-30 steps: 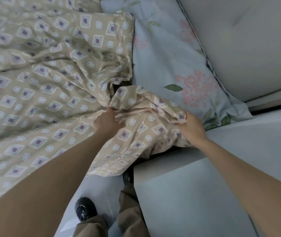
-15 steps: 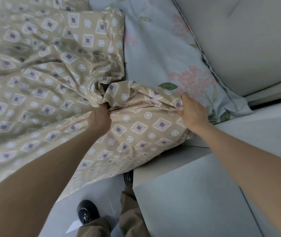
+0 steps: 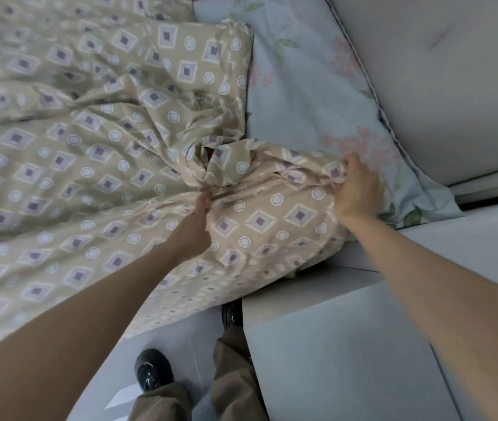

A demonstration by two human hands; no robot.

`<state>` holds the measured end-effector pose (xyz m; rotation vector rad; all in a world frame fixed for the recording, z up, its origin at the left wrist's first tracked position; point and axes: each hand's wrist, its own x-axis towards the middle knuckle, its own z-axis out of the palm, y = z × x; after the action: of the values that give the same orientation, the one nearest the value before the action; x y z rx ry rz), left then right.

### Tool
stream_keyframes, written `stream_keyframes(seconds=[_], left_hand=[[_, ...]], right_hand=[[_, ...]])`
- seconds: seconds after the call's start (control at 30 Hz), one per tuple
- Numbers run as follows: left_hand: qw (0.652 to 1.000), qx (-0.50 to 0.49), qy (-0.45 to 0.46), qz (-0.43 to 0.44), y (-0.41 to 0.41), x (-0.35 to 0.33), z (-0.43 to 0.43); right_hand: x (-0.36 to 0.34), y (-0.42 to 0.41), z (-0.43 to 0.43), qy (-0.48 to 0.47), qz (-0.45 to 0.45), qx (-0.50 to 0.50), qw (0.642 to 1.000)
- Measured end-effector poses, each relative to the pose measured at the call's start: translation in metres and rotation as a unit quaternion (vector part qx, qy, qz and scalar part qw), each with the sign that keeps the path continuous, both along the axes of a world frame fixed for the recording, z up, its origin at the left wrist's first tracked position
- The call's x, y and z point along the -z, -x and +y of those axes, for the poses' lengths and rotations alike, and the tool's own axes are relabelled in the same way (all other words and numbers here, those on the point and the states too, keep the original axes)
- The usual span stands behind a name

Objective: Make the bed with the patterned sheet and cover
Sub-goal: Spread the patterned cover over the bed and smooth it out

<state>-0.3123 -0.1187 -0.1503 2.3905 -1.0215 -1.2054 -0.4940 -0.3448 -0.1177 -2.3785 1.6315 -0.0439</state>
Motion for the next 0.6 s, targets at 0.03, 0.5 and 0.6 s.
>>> stream_keyframes(seconds=[0.03, 0.5, 0.6], left_hand=[[0.999, 0.011, -0.016, 0.026, 0.002, 0.001, 0.003], [0.991, -0.121, 0.018, 0.057, -0.016, -0.062, 0.021], [0.986, -0.157, 0.039, 0.049, -0.027, -0.102, 0.043]], right_hand=[[0.004, -0.002, -0.001, -0.060, 0.014, 0.030, 0.998], [-0.059, -0.023, 0.054, -0.062, -0.011, -0.053, 0.997], [-0.094, -0.039, 0.081, -0.080, -0.055, -0.083, 0.992]])
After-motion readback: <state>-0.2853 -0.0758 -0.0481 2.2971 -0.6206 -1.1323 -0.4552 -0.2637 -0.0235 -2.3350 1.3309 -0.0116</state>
